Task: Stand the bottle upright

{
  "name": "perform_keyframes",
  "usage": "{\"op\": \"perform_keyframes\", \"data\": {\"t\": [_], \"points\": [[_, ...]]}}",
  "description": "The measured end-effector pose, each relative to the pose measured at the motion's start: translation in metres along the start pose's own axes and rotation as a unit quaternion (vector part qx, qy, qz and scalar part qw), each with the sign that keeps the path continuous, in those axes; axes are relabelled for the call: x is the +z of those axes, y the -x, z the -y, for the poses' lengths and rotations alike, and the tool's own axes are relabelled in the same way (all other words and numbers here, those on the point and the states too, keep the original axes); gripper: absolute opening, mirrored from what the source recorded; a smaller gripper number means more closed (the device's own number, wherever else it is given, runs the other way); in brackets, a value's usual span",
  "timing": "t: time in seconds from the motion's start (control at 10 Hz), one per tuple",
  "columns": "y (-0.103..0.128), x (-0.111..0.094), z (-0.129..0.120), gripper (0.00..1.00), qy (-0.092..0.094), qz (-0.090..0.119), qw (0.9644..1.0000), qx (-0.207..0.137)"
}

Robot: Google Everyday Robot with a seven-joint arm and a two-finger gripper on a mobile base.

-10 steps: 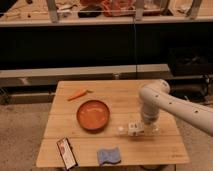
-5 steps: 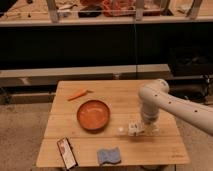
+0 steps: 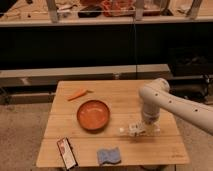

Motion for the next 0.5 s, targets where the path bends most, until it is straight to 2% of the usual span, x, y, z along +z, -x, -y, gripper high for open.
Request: {"op": "perform_keyframes", "data": {"t": [0.2,0.3,0.4,0.5], "points": [[-0.0014,0.0002,-0.0011,0.01,0.001,0.000,1.0000,0.001],[-0.0011,0.0007,-0.0010,0.00,0.001,0.001,1.0000,0.000],[0.0028,-0.0007,-0.0008,0.00,-0.007,0.022,0.9997,-0.012],[0.0035,-0.0002,-0.0035,0.00,-0.008,0.059,0.9979,-0.026]]}}
